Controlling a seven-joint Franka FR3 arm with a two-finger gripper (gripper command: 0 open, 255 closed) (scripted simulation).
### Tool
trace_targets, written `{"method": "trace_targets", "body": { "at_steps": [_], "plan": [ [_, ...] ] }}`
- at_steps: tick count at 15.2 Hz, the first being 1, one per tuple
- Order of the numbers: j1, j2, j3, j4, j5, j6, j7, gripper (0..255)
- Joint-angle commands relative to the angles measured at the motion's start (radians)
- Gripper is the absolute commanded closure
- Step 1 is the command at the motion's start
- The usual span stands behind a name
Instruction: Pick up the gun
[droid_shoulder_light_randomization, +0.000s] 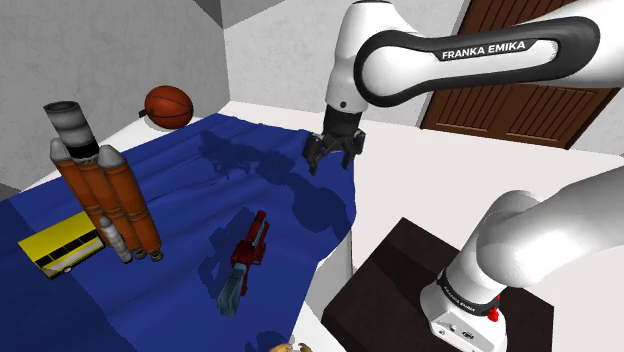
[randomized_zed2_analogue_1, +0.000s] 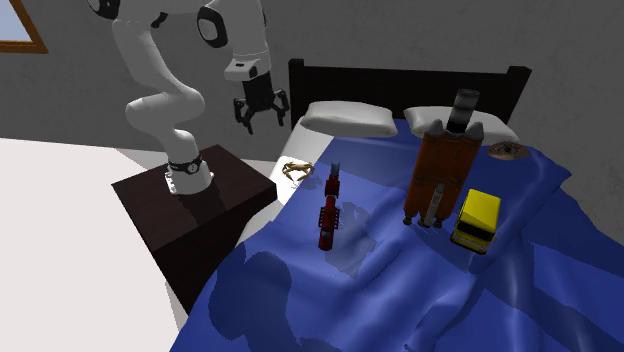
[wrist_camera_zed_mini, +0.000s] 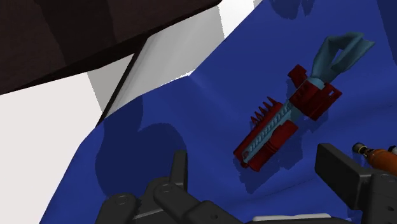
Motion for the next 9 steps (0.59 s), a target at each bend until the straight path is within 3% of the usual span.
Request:
{"method": "trace_targets", "body": {
  "at_steps": [1,9],
  "plan": [
    [-0.001,0.063,0.032,0.007,0.011,0.047,0.052,0],
    [-0.007,0.359,0.141,0.087,0.001,0.222,0.263,0]
  ]
}}
